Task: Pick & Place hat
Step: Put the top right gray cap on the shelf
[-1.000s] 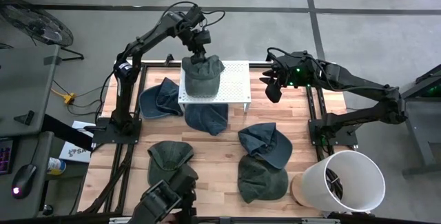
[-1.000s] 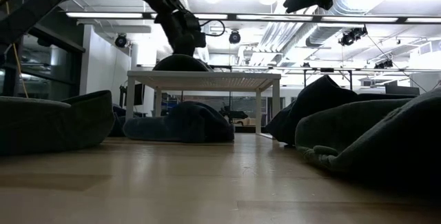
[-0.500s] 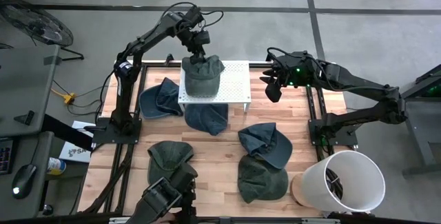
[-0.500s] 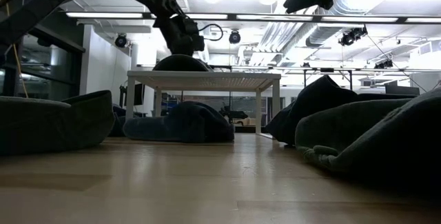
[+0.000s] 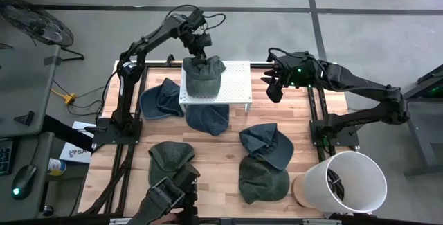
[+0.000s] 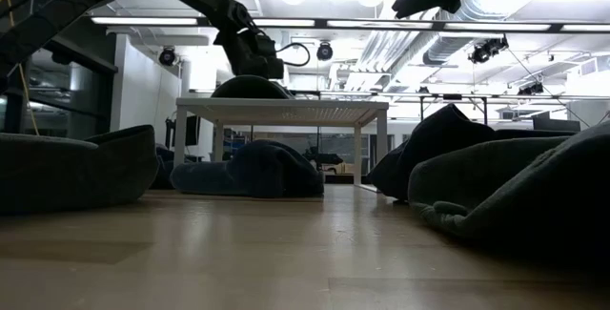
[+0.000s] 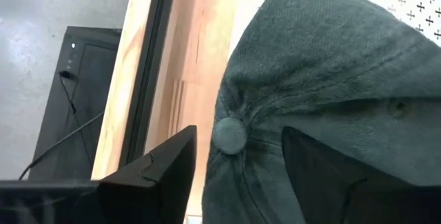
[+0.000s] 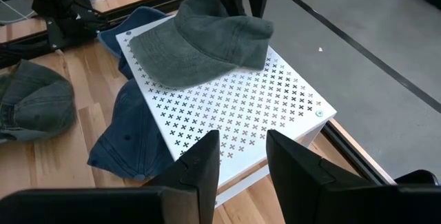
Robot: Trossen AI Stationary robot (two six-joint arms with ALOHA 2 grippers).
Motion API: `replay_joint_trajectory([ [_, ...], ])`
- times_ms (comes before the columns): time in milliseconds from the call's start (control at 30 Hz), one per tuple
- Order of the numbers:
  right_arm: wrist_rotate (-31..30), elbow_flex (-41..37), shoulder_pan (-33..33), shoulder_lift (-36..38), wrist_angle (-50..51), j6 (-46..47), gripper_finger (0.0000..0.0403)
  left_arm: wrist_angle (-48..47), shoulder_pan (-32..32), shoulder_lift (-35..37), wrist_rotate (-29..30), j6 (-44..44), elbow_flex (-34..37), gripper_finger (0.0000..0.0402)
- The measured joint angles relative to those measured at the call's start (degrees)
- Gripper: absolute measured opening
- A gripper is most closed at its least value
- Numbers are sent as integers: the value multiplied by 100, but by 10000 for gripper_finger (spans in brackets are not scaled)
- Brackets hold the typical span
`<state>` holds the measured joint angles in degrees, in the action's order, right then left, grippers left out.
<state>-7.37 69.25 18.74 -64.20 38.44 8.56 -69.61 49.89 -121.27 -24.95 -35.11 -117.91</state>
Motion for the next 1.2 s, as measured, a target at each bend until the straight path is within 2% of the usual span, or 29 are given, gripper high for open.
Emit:
replay_joint_trajectory([
  [467,-86,0,2,0,8,-5,114,-119,-3,20,385,-66,-9,10],
  [833,-137,0,2,0,10,-4,114,-924,-147,27,479,-193,-655,2],
  [1033,-145,1,2,0,8,-4,114,-1327,-387,33,496,-216,-782,2],
  [1200,-149,0,2,0,8,-4,114,-1447,-555,31,854,-216,-767,1],
])
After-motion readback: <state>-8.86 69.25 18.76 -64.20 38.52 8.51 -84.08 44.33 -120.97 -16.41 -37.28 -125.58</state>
